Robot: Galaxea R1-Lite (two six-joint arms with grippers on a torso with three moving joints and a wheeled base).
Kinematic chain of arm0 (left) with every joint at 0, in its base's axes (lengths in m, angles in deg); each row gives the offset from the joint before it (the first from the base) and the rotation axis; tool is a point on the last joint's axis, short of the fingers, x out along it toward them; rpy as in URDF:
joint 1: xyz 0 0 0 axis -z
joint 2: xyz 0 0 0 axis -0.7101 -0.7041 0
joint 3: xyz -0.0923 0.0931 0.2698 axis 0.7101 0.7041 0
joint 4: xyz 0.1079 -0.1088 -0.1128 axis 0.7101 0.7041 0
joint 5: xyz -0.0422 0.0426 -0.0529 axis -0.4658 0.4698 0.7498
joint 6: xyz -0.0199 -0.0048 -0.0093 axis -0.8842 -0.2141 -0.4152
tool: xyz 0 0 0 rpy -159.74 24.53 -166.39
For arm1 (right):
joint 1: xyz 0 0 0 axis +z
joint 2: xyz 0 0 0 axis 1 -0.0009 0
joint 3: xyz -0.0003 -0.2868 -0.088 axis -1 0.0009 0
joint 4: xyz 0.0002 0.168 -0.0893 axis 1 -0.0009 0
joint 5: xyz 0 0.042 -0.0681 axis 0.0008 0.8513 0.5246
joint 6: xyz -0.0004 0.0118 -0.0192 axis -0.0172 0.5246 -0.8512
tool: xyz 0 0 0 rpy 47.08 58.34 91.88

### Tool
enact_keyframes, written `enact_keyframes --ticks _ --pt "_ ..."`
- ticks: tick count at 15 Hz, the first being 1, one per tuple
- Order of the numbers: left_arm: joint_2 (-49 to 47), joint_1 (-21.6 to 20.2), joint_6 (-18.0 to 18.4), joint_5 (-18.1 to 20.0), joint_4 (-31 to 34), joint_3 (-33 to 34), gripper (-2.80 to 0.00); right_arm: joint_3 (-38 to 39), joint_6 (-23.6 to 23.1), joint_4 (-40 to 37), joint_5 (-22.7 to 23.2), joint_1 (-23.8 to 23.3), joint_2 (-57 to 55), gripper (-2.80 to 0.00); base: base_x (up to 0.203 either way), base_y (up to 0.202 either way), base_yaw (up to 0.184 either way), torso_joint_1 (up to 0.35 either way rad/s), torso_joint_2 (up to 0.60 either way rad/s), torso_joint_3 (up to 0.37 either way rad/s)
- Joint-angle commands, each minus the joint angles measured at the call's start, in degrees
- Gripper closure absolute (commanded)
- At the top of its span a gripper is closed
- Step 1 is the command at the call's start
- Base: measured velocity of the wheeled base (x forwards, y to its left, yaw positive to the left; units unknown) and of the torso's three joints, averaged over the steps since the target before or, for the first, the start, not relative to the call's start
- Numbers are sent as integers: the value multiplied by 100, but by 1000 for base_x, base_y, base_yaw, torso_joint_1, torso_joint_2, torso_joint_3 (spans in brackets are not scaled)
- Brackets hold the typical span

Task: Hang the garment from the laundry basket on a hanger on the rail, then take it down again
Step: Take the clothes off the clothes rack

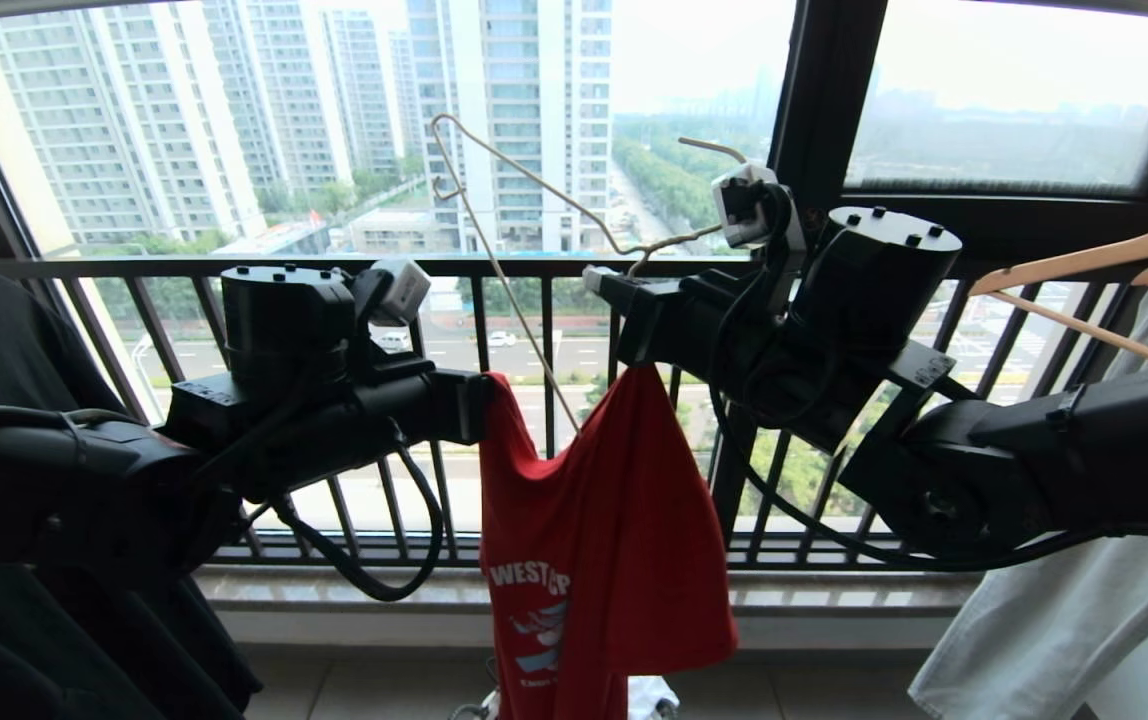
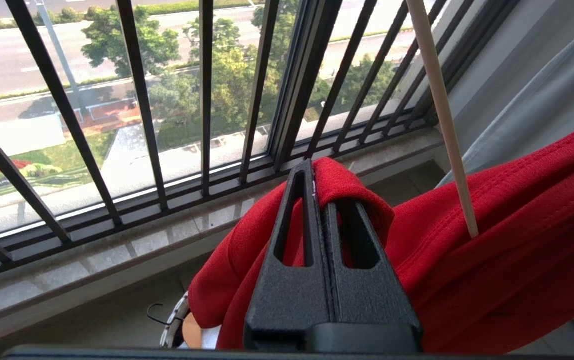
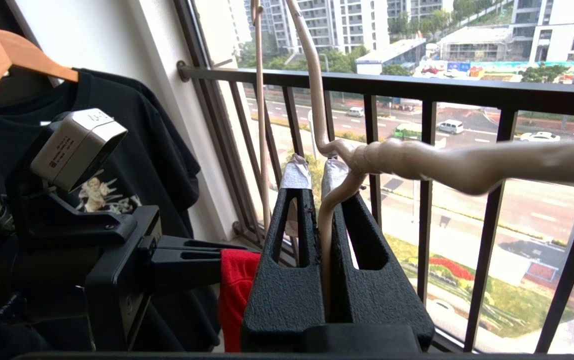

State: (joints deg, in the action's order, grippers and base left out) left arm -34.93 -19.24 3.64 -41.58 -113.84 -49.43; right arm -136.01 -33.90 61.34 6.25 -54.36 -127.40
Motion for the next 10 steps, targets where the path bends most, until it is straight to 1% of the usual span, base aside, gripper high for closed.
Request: enact_keyframes --ticks 1,4,5,8,10 --pt "-39 61 29 0 260 -28 0 -13 -157 149 34 -107 -444 0 0 0 0 0 0 0" --pt "-466 28 100 -65 284 -138 0 -44 -233 903 73 -140 -1082 0 0 0 0 0 0 0" --pt "-745 -61 105 -108 267 -226 0 -134 -237 1070 72 -153 -1280 0 0 0 0 0 0 0" --pt "-1313 -263 90 -334 268 -587 0 -450 -253 1139 59 -364 -1686 0 0 0 0 0 0 0" --pt "-980 -208 77 -327 292 -508 0 -488 -261 1132 59 -404 -1828 0 0 0 0 0 0 0"
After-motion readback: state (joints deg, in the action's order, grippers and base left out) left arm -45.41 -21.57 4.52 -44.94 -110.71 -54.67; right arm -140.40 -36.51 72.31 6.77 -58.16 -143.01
